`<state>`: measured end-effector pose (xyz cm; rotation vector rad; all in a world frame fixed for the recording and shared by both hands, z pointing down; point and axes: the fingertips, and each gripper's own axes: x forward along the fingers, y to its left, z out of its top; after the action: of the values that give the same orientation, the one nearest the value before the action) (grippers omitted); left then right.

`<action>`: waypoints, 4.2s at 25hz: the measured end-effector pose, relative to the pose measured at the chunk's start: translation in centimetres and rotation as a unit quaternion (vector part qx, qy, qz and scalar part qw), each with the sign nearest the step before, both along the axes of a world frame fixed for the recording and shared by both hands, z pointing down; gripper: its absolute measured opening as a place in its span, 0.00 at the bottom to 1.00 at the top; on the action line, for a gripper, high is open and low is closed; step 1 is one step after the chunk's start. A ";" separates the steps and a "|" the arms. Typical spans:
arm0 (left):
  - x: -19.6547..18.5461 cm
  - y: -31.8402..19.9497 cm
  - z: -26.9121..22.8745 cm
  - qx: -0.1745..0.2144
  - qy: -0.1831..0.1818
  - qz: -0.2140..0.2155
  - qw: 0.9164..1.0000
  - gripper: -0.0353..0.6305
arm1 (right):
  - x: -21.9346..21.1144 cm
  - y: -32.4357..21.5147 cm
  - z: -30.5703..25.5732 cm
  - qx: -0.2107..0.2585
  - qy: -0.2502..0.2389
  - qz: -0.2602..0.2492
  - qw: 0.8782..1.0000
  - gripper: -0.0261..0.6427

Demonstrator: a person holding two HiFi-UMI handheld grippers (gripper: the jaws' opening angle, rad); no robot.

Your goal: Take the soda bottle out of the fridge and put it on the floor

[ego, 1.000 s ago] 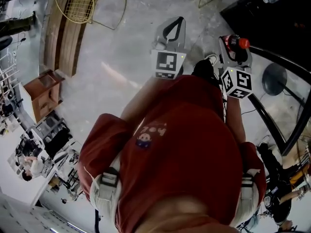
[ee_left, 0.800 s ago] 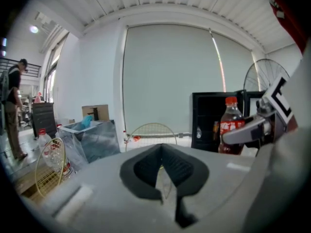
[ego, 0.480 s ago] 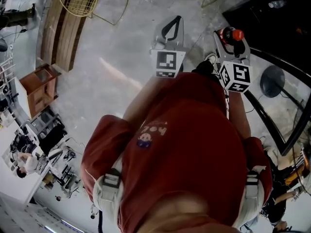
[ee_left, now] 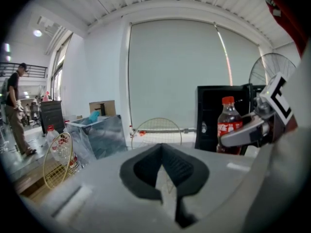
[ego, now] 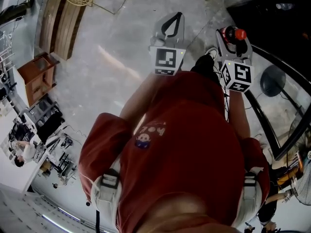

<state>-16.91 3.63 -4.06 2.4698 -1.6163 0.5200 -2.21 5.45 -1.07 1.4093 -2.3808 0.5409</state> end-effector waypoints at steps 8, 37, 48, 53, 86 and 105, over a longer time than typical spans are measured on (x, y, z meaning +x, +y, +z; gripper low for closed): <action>2.1 -2.3 6.0 -0.036 -0.010 0.009 0.999 0.05 | 2.0 -1.5 5.2 -0.032 -0.001 0.005 0.999 0.50; 3.6 -5.6 53.6 -0.077 0.010 0.056 0.995 0.05 | 1.2 -5.1 53.1 -0.057 0.028 -0.011 0.998 0.50; 5.5 -9.3 71.2 -0.030 0.002 0.138 0.990 0.05 | 2.0 -9.2 69.8 -0.006 0.070 -0.056 0.996 0.50; 6.1 -10.6 75.9 -0.009 0.001 0.143 0.990 0.05 | 2.3 -10.6 74.9 0.017 0.072 -0.050 0.996 0.50; 6.2 -7.2 80.8 0.021 0.009 0.138 0.990 0.05 | 3.2 -9.5 82.7 0.012 0.054 -0.025 0.998 0.50; 7.2 -6.5 82.0 0.006 -0.004 0.154 0.988 0.05 | 3.1 -17.7 85.2 0.045 0.075 -0.040 0.995 0.50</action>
<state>-9.70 -2.84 77.91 2.7447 -1.2475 0.5580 0.89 -12.27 84.17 1.3326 -2.3543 0.2994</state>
